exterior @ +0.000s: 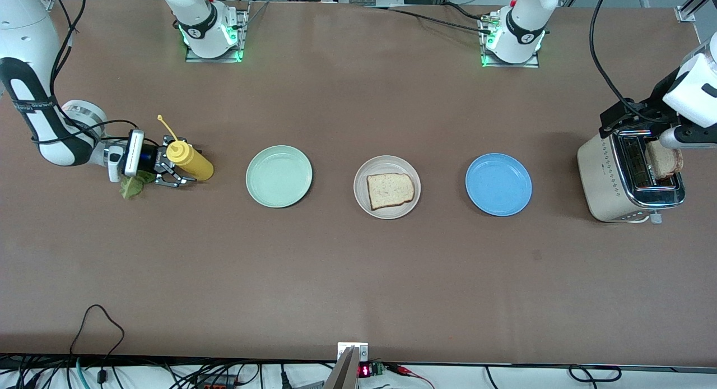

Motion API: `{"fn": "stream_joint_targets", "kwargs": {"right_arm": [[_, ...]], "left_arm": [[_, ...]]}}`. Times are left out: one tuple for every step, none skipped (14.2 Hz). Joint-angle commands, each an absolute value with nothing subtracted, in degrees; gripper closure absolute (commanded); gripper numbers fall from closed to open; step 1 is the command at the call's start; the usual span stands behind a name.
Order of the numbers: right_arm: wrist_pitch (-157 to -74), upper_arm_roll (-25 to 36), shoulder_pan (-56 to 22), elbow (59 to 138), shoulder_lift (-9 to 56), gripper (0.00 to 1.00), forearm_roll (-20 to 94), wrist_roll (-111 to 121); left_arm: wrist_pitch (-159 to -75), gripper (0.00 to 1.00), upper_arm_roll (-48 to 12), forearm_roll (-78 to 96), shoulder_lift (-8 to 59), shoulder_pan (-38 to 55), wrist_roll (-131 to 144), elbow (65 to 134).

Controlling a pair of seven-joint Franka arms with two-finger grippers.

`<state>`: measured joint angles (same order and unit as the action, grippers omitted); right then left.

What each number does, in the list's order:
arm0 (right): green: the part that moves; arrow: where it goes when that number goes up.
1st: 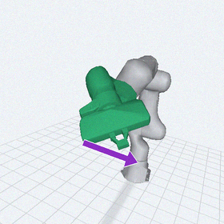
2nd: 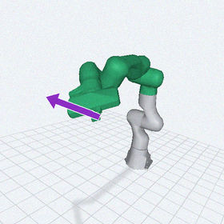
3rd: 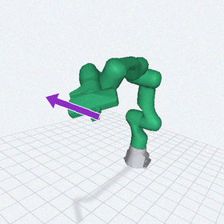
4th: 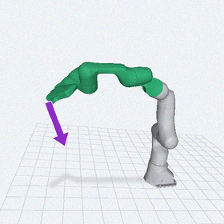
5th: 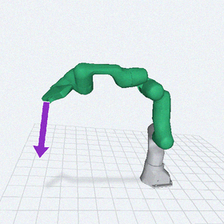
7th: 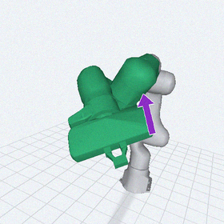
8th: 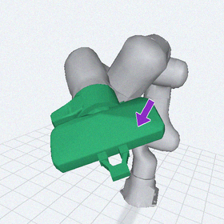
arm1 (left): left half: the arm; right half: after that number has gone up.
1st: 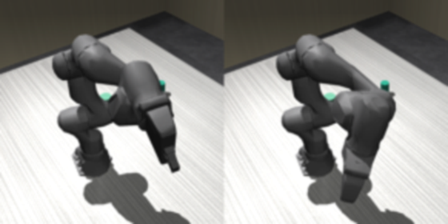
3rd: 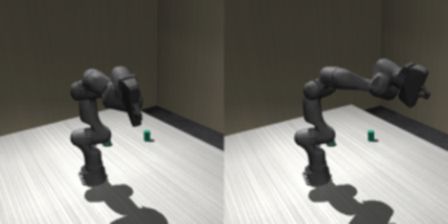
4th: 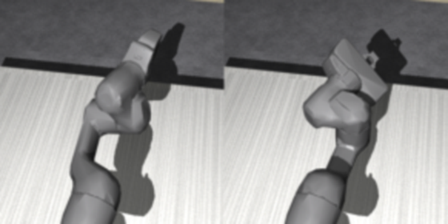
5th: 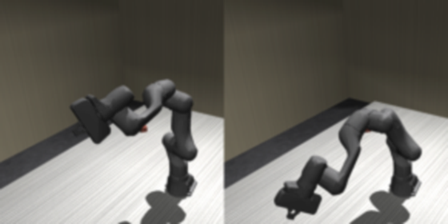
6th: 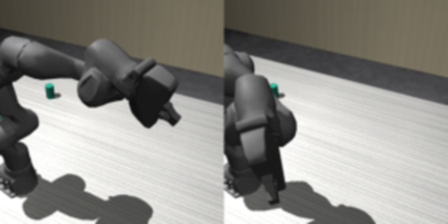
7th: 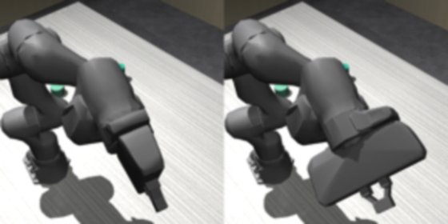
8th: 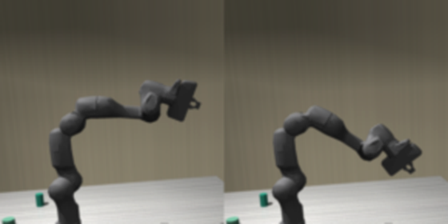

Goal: Make sandwich in beige plate with both arms
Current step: 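Open the right gripper, release the bottle and withdraw it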

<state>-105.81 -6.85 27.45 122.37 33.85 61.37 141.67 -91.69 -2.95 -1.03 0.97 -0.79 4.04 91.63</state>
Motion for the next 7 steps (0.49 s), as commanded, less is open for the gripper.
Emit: {"fn": "stream_joint_targets", "kwargs": {"right_arm": [[-105.56, -7.47, 28.74, 122.78, 33.49, 0.04, 61.35, 142.73], [-105.56, -7.38, 28.91, 122.78, 33.49, 0.00, 61.26, 142.73], [-105.56, -7.38, 29.18, 122.78, 33.49, 0.00, 61.09, 142.82], [-105.56, -7.30, 29.35, 122.78, 33.49, 0.00, 60.82, 143.00], [-105.38, -7.21, 29.79, 122.78, 33.49, 0.00, 60.82, 143.61], [-105.12, -7.21, 30.14, 122.78, 33.49, 0.00, 60.82, 143.79], [-105.03, -7.03, 30.15, 122.78, 33.49, 0.00, 60.73, 143.88]], "left_arm": [[-92.46, 0.00, -3.16, -0.53, -0.09, -1.14, 3.78, 92.90], [-92.55, 0.00, -3.16, -0.53, -0.09, -1.06, 3.78, 92.90], [-92.46, 0.00, -3.16, -0.61, -0.09, -1.05, 3.78, 92.90], [-92.46, 0.00, -3.16, -0.53, -0.09, -1.05, 3.78, 92.90], [-92.55, 0.00, -3.16, -0.53, -0.09, -1.05, 3.78, 92.90], [-92.55, 0.00, -3.16, -0.53, -0.09, -1.05, 3.78, 92.90], [-92.55, 0.00, -3.16, -0.61, -0.09, -1.05, 3.78, 92.99]]}}
